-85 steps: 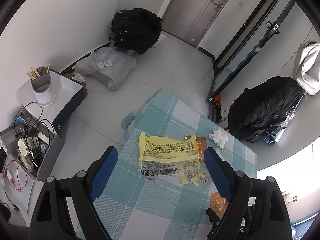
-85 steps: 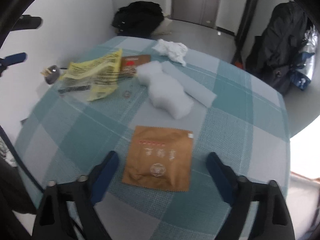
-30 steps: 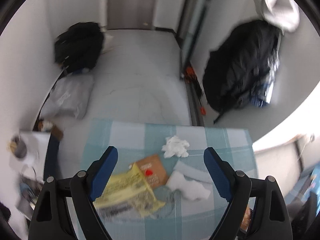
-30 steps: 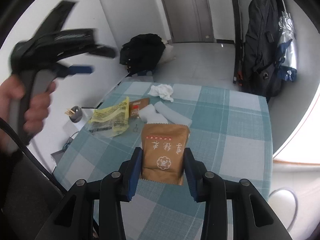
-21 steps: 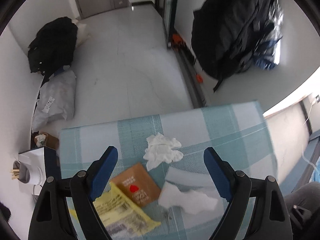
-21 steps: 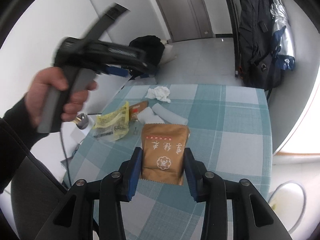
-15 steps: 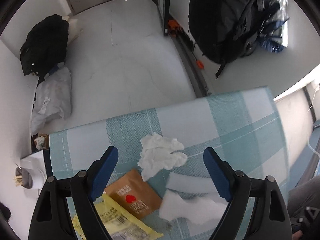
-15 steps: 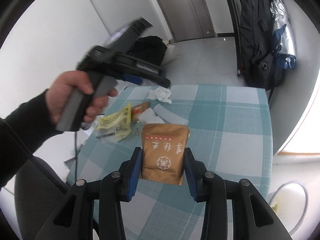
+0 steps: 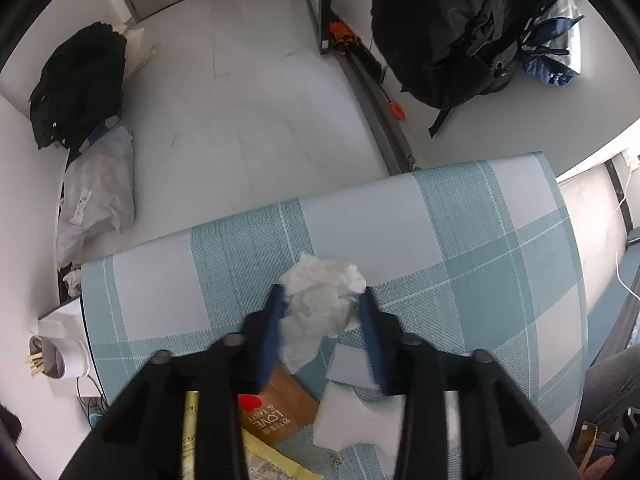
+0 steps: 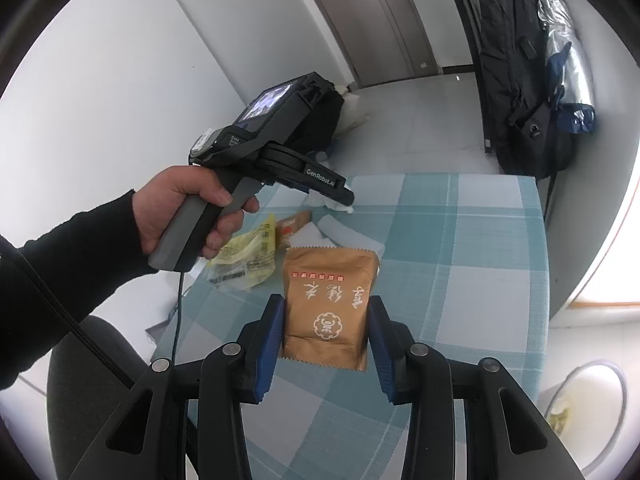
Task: Collect trash
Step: 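Grasp the white tissue with the left gripper while the right holds the sachet, then carry the tissue and brown sachet over the white trash bin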
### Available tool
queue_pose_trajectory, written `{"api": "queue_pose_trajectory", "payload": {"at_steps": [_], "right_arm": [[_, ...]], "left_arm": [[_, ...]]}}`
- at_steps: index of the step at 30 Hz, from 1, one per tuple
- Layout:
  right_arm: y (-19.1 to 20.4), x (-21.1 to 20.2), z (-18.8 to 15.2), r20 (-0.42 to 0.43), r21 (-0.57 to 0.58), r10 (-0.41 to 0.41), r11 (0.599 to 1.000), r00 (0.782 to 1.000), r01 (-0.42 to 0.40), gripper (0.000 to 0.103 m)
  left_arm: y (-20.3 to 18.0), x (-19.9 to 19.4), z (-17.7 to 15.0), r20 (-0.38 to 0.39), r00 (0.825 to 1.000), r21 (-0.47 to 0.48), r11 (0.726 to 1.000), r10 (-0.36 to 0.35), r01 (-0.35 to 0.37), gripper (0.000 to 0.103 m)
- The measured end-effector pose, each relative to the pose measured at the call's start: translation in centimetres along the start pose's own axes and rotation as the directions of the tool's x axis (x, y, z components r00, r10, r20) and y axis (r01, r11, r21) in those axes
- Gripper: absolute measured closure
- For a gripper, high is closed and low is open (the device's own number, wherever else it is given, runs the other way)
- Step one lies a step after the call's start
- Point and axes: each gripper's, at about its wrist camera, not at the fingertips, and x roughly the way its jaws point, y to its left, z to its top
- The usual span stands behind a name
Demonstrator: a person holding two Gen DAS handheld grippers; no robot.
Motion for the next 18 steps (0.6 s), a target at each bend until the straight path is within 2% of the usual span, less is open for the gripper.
{"api": "queue_pose_trajectory", "payload": {"at_steps": [1, 5, 13, 18], "right_arm": [[0.0, 0.0, 0.0, 0.0, -0.001, -0.001, 1.0, 1.0, 0.001, 0.063], [-0.1, -0.3, -0.1, 0.004, 0.006, -0.002, 1.0, 1.0, 0.002, 0.063], [0.1, -0.4, -0.3, 0.001, 0.002, -0.014, 1.0, 1.0, 0.014, 0.063], [0.3, -0.8, -0.6, 0.011, 0.0, -0.033, 0.999, 0.999, 0.033, 0.063]], "left_arm": [[0.0, -0.1, 0.0, 0.001, 1.0, -0.004, 1.0, 0.001, -0.001, 0.086], [0.0, -0.7, -0.4, 0.021, 1.0, -0.022, 1.0, 0.004, -0.004, 0.091], [0.2, -3.6, -1.6, 0.107, 0.994, -0.084, 0.996, -0.011, 0.02, 0.092], [0.4, -6.4, -3.6, 0.191, 0.982, -0.142, 0.989, -0.014, 0.041, 0.093]]}}
